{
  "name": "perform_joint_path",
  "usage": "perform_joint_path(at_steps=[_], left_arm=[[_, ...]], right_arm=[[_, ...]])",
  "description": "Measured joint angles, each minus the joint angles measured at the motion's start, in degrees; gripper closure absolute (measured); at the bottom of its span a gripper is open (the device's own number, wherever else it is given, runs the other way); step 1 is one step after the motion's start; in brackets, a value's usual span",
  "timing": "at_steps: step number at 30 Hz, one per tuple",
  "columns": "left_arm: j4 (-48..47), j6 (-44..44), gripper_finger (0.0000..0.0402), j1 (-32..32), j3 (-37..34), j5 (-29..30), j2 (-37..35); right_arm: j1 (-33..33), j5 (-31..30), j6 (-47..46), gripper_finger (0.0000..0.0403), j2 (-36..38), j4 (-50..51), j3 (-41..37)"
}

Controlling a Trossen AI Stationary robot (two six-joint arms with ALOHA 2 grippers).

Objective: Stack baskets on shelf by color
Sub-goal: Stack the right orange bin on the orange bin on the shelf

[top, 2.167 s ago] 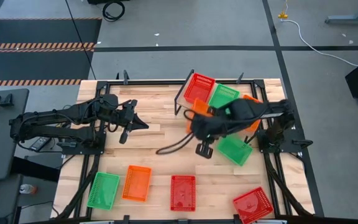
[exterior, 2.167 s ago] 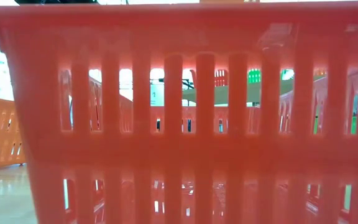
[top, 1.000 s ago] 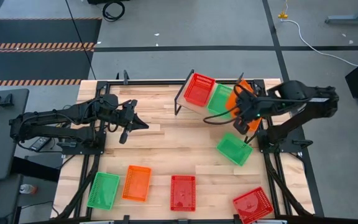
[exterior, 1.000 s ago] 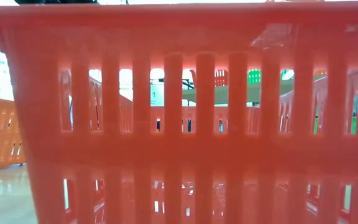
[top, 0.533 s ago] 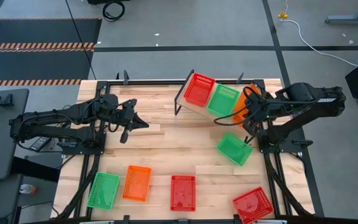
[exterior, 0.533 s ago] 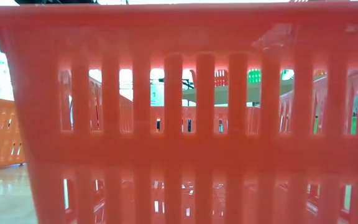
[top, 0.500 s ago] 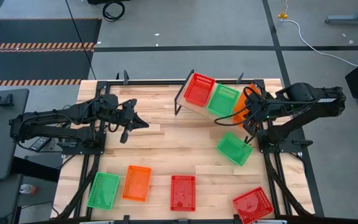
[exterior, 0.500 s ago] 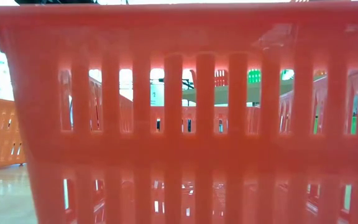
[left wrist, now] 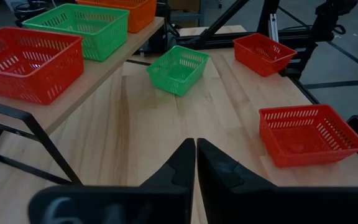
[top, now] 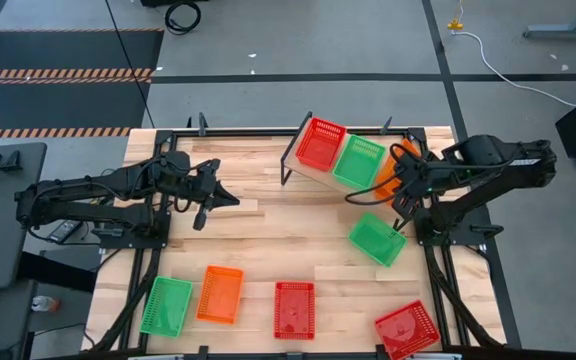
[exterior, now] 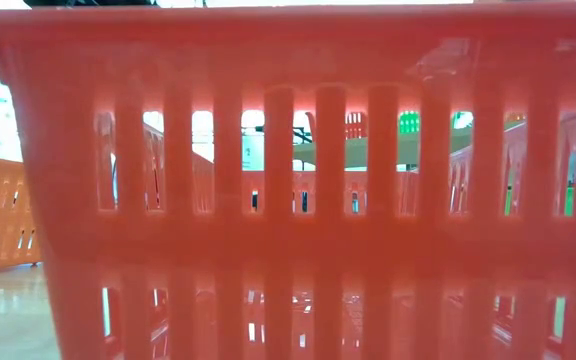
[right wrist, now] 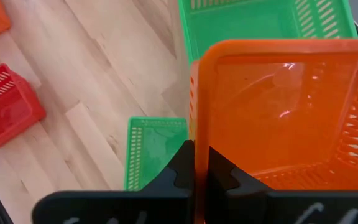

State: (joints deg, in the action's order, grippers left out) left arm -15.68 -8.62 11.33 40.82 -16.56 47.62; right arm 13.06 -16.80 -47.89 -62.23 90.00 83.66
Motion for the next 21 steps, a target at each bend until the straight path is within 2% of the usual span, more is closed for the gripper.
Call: perform_joint_path(at_steps=[6, 13, 21], left_arm=[[0.00, -0.02, 0.0383, 0.00, 0.00, 0.02, 0.00], [0.00, -0.06, 0.0377, 0.00, 0.00, 0.00, 0.00], [0.00, -0.13, 0.0385, 0.00, 0.00, 0.02, 0.00]], right_arm=[[-0.07, -0.08, -0.12, 0.0391, 0.05, 0.02, -0.91], [-0.04, 4.97, -0.36, 0.0391, -0.01, -0.01, -3.53], [-0.04, 5.09, -1.34, 0.0391, 0.01, 0.01, -3.56]])
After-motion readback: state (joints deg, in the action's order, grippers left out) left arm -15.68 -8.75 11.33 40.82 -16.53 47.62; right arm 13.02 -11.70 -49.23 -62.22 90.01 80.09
